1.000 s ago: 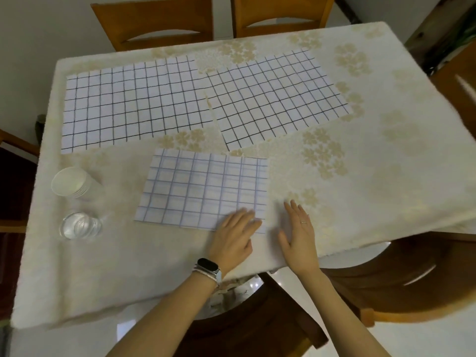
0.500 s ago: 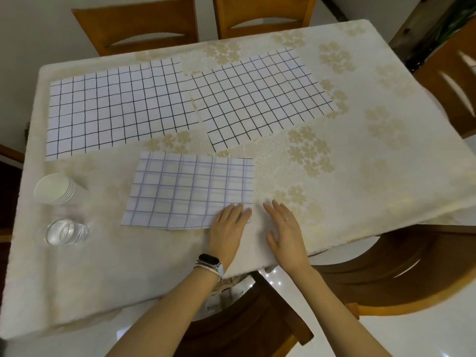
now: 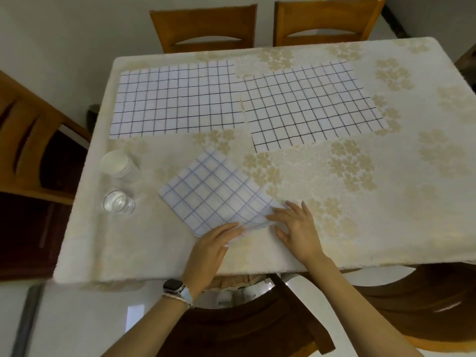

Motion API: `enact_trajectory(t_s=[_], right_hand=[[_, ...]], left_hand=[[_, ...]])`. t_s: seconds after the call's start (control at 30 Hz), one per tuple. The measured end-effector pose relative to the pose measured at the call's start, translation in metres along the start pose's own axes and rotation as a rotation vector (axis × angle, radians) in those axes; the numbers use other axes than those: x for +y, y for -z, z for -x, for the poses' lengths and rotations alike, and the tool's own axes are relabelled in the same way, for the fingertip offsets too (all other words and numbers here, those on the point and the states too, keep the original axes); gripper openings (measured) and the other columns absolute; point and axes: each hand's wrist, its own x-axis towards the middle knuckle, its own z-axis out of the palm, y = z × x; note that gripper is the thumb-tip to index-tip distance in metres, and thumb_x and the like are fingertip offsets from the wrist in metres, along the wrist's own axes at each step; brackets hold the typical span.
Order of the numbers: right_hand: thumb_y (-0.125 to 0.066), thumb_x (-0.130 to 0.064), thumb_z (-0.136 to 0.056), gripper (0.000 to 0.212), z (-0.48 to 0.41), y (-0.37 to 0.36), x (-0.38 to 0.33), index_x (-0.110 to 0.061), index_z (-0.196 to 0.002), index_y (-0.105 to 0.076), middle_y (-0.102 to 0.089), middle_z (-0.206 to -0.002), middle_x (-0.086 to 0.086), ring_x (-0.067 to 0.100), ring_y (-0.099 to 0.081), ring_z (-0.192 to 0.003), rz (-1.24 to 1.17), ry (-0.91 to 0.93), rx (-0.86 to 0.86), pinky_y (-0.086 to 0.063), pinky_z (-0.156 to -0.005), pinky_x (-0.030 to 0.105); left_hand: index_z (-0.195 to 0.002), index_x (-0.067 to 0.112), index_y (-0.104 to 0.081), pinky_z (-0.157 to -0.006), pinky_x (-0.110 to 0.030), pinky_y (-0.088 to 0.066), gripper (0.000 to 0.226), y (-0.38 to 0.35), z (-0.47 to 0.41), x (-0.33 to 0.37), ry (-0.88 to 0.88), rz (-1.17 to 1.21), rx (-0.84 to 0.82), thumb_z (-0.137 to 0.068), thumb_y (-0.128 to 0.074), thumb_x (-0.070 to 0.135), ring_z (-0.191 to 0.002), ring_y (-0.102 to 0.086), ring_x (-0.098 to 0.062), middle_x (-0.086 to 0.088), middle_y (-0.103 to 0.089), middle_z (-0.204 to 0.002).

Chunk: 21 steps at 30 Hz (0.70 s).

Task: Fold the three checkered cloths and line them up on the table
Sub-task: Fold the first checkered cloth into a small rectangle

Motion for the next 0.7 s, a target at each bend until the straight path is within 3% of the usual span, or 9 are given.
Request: enact_trajectory(t_s=[0.17,0.23,0.27,0.33,0.47,0.6,0.7], right_hand=[[-0.070,-0.028,-0.088,0.016,-0.009,0.001,-0.006,-0.027,-0.103,-0.074,-0.072,-0.112,-0.006,0.026,-0.059,-0.120,-0.058,0.012,-0.055,-0.031,-0.112,0.048],[-0.061,-0.039,-0.092,0.023,-0.013,0.006,-0.014,-0.024,-0.105,-0.073,-0.073,-0.105,-0.004,0.019,-0.065,-0.102,-0.156,-0.025,-0.110,-0.044,-0.103,0.042],[-0.060,-0.040,-0.092,0.024,-0.015,0.008,-0.018,-0.023,-0.104,-0.072,-0.073,-0.099,-0.004,0.015,-0.065,-0.090,-0.223,-0.055,-0.130,-0.050,-0.091,0.038],[-0.063,-0.038,-0.092,0.019,-0.019,0.012,-0.028,-0.023,-0.101,-0.070,-0.071,-0.088,-0.006,0.005,-0.063,-0.075,-0.325,-0.099,-0.136,-0.053,-0.069,0.032],[-0.063,-0.043,-0.090,0.024,-0.033,0.014,-0.042,-0.022,-0.100,-0.068,-0.070,-0.078,-0.003,0.012,-0.065,-0.068,-0.326,-0.094,-0.093,-0.055,-0.061,0.038],[-0.061,-0.039,-0.093,0.027,-0.053,0.010,-0.058,-0.012,-0.097,-0.065,-0.063,-0.069,0.006,0.022,-0.059,-0.060,-0.320,-0.086,-0.082,-0.048,-0.055,0.039],[-0.061,-0.032,-0.094,0.020,-0.070,0.005,-0.069,-0.013,-0.087,-0.059,-0.051,-0.057,-0.001,0.014,-0.046,-0.050,-0.330,-0.113,-0.072,-0.035,-0.047,0.030]], left_hand=[[-0.126,0.034,-0.060,-0.100,-0.009,-0.039,0.043,0.030,0.021,-0.011,0.182,0.133,0.153,-0.100,-0.045,0.004,-0.121,-0.050,0.010,0.032,-0.057,-0.127],[-0.123,0.038,-0.060,-0.094,-0.010,-0.043,0.040,0.039,0.028,-0.012,0.272,0.185,0.197,-0.101,-0.045,0.007,-0.112,-0.057,0.010,0.026,-0.064,-0.118],[-0.120,0.039,-0.060,-0.085,-0.010,-0.046,0.034,0.042,0.031,-0.013,0.301,0.205,0.232,-0.102,-0.045,0.014,-0.099,-0.062,0.007,0.021,-0.068,-0.107],[-0.115,0.039,-0.062,-0.067,-0.024,-0.052,0.024,0.046,0.035,-0.019,0.350,0.233,0.308,-0.102,-0.043,0.032,-0.073,-0.063,-0.008,0.008,-0.067,-0.082],[-0.099,0.025,-0.064,-0.062,-0.040,-0.049,0.021,0.056,0.036,-0.027,0.427,0.336,0.436,-0.099,-0.044,0.034,-0.068,-0.059,-0.026,-0.008,-0.062,-0.075],[-0.088,0.014,-0.059,-0.058,-0.021,-0.041,0.019,0.069,0.025,-0.027,0.459,0.410,0.474,-0.101,-0.047,0.021,-0.060,-0.046,-0.006,-0.006,-0.053,-0.066],[-0.097,0.009,-0.059,-0.062,-0.018,-0.047,0.014,0.074,0.015,-0.039,0.538,0.500,0.498,-0.101,-0.050,0.018,-0.067,-0.056,-0.005,-0.002,-0.061,-0.075]])
